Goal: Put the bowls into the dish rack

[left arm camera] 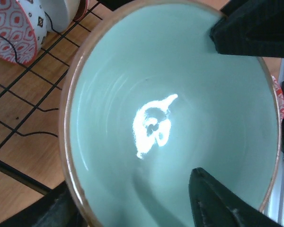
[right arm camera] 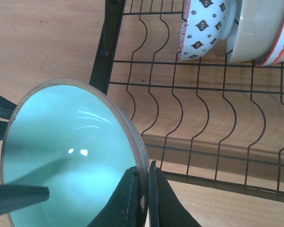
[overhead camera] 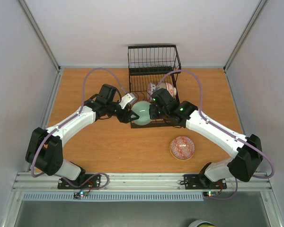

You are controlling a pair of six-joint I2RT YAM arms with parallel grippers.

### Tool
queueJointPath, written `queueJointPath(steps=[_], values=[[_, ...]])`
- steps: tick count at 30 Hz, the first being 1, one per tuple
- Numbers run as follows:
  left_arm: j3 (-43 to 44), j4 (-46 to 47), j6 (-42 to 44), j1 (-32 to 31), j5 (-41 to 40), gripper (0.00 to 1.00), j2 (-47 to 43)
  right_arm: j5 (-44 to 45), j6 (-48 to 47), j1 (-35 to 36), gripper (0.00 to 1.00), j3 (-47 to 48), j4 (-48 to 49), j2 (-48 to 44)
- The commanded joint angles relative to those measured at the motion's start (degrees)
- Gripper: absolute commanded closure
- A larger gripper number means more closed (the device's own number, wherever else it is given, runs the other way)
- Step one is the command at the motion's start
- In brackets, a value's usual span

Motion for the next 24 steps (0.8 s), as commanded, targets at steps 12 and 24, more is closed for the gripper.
queueJointPath(steps=[12,24], values=[[2.5,-1.3,3.1,-0.8,3.2,1.0,1.7,-4.1,-3.0,1.5,0.99,0.8,7.9,-1.7],[-1.2,4.0,3.6,0.4,9.5,1.0,-1.7,-13.6,-2.9,1.4,0.46,-7.9,13.1,-11.4]])
